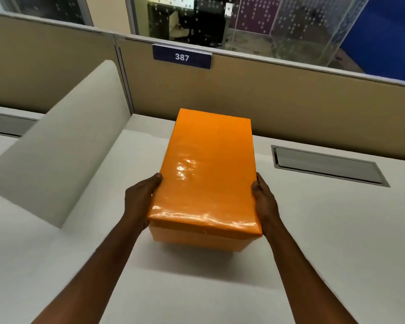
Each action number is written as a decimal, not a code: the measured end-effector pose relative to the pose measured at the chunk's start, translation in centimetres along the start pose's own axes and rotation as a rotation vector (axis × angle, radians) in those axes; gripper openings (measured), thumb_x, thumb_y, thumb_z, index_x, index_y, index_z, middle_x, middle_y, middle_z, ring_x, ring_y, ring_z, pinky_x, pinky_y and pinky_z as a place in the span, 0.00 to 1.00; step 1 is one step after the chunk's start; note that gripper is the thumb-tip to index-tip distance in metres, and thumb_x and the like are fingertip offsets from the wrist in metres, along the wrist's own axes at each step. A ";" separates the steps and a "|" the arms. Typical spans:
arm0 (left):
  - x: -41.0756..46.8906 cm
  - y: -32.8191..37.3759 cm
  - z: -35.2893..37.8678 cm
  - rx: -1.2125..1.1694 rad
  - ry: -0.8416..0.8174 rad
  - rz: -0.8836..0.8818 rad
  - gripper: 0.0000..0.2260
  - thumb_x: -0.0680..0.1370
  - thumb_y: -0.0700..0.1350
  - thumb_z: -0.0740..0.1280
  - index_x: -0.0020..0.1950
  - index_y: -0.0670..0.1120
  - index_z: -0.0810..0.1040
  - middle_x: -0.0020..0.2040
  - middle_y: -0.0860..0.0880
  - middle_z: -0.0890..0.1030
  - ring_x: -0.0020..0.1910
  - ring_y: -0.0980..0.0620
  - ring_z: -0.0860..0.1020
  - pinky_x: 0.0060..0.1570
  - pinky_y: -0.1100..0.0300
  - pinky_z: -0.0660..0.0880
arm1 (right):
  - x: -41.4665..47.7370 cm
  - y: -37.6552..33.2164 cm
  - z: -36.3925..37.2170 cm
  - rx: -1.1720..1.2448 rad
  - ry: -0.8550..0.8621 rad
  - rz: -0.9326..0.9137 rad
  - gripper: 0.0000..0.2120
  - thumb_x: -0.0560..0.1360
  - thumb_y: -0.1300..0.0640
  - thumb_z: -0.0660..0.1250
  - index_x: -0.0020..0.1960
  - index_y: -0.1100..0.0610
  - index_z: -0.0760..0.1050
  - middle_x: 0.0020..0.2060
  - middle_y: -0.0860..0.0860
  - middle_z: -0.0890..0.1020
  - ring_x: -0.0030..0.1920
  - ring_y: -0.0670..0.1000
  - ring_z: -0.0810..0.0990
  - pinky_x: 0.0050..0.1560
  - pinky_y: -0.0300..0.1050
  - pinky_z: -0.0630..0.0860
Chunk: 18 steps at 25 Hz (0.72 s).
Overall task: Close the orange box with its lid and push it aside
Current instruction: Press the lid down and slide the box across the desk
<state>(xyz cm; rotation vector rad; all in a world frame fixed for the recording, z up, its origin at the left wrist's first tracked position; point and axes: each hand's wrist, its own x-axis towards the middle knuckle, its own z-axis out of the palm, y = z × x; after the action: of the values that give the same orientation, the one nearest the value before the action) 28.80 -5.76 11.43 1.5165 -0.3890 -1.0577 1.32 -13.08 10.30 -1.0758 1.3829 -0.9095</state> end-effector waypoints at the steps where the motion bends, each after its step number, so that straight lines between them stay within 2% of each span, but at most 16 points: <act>1: 1.3 0.7 -0.7 0.003 0.021 -0.011 0.04 0.72 0.52 0.72 0.43 0.52 0.81 0.46 0.48 0.84 0.41 0.48 0.83 0.33 0.58 0.78 | 0.9 -0.4 1.5 0.001 -0.014 -0.006 0.22 0.79 0.44 0.53 0.73 0.44 0.61 0.67 0.49 0.72 0.53 0.49 0.77 0.43 0.42 0.75; 5: 6.3 3.1 -3.4 -0.021 0.065 -0.045 0.03 0.72 0.50 0.71 0.43 0.52 0.82 0.46 0.46 0.83 0.44 0.45 0.82 0.37 0.55 0.78 | 4.3 -2.0 7.2 -0.002 -0.038 -0.029 0.22 0.80 0.45 0.53 0.73 0.45 0.60 0.67 0.50 0.72 0.53 0.48 0.77 0.41 0.39 0.75; 9: 11.0 4.9 -5.9 0.023 0.128 0.018 0.03 0.72 0.50 0.71 0.44 0.52 0.80 0.45 0.50 0.81 0.45 0.47 0.81 0.38 0.54 0.77 | 7.4 -3.1 12.3 0.009 -0.056 -0.048 0.22 0.80 0.45 0.53 0.73 0.47 0.60 0.68 0.51 0.71 0.54 0.48 0.76 0.41 0.38 0.74; 11: 13.5 5.7 -7.0 0.072 0.197 0.065 0.03 0.72 0.48 0.71 0.44 0.50 0.80 0.42 0.51 0.81 0.43 0.49 0.80 0.45 0.51 0.78 | 9.0 -3.4 14.8 0.005 -0.058 -0.051 0.22 0.80 0.46 0.52 0.74 0.48 0.60 0.69 0.51 0.70 0.53 0.47 0.75 0.42 0.37 0.73; 14: 16.7 6.7 -8.5 0.168 0.245 0.200 0.05 0.72 0.45 0.71 0.46 0.46 0.83 0.40 0.51 0.82 0.39 0.53 0.79 0.48 0.51 0.76 | 11.4 -3.5 18.0 -0.016 -0.037 -0.034 0.23 0.80 0.46 0.52 0.74 0.48 0.58 0.71 0.53 0.68 0.62 0.54 0.73 0.52 0.46 0.73; 16: 18.4 7.1 -9.4 0.273 0.236 0.299 0.11 0.73 0.45 0.70 0.52 0.42 0.83 0.45 0.47 0.83 0.41 0.52 0.79 0.46 0.55 0.74 | 12.5 -3.6 19.8 -0.005 -0.017 -0.013 0.23 0.80 0.46 0.52 0.74 0.47 0.57 0.71 0.54 0.67 0.65 0.57 0.71 0.56 0.51 0.71; 18: 20.0 7.3 -10.3 0.427 0.229 0.388 0.14 0.75 0.46 0.68 0.56 0.40 0.82 0.51 0.43 0.83 0.46 0.50 0.79 0.48 0.56 0.72 | 13.2 -3.7 21.5 0.019 -0.008 -0.006 0.23 0.80 0.46 0.53 0.74 0.46 0.56 0.71 0.54 0.67 0.65 0.58 0.71 0.59 0.53 0.72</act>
<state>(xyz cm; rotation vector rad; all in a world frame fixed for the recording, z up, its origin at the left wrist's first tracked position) 49.87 -16.36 9.20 1.8210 -0.7463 -0.5065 23.34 -25.61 7.83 -1.0680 1.3625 -0.9202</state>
